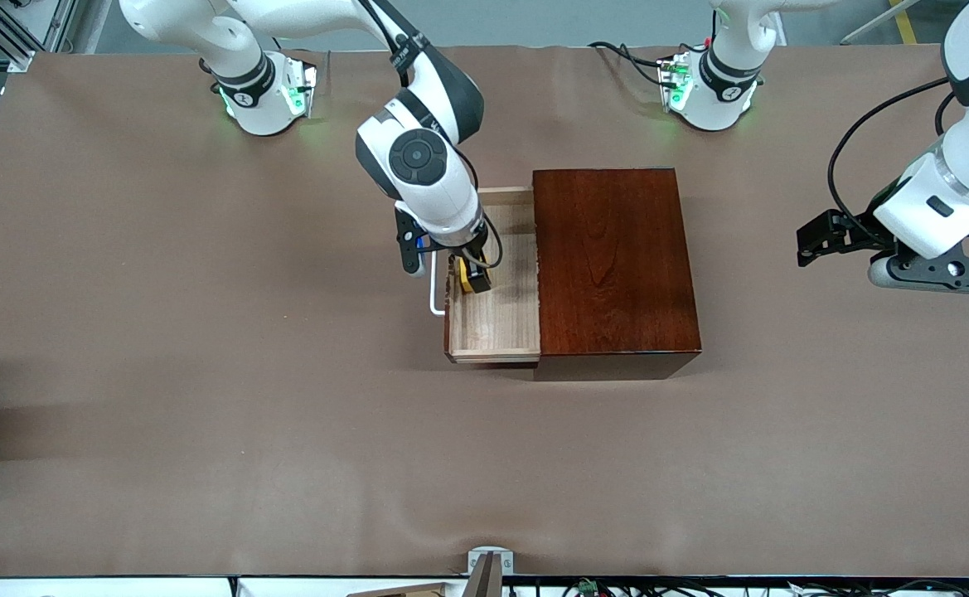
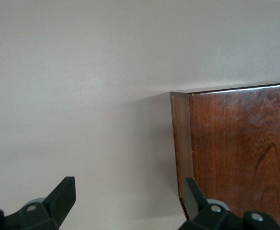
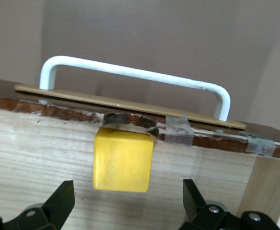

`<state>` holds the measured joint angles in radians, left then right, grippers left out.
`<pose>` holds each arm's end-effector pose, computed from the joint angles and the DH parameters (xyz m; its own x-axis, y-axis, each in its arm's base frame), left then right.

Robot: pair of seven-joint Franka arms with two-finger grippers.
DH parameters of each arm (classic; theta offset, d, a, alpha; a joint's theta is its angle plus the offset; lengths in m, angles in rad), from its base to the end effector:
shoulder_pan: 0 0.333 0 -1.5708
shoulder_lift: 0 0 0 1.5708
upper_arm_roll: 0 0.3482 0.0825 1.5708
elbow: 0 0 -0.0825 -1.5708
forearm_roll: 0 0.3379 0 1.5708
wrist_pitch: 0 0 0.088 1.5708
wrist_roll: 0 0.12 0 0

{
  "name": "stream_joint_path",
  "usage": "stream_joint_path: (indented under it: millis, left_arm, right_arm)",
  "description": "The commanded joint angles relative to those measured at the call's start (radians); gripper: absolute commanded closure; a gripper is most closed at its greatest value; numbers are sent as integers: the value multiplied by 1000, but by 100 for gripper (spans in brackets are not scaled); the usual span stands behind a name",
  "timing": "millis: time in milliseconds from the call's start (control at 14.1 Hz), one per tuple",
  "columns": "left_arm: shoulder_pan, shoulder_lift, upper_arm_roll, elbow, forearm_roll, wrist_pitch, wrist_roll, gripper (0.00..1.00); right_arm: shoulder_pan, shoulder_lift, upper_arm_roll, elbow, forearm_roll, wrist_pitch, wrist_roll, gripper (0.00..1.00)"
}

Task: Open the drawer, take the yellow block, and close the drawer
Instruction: 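Close the right gripper on the yellow cube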

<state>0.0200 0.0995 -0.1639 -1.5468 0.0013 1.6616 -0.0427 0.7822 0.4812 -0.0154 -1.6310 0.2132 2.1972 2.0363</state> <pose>0.5443 -0.0737 0.6101 0.9949 -0.1001 0.0160 -0.1003 -0.9948 0.0156 0.4709 0.4693 0.3888 0.1799 -0.9653 -0.1892 -0.9826 -0.1855 0.0117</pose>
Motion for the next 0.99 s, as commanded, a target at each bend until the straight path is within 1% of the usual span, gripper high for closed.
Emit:
stream_joint_path:
  millis: [0, 852, 923]
  left_arm:
    - [-3, -12, 0, 2, 6, -13, 18, 0]
    - [-3, -11, 0, 2, 5, -13, 18, 0]
    - [-3, -11, 0, 2, 5, -13, 18, 0]
  right_arm:
    - [2, -9, 3, -13, -14, 3, 19, 0]
    - [-3, 36, 2, -23, -18, 49, 18, 0]
    - [-4, 39, 2, -23, -18, 52, 16, 25]
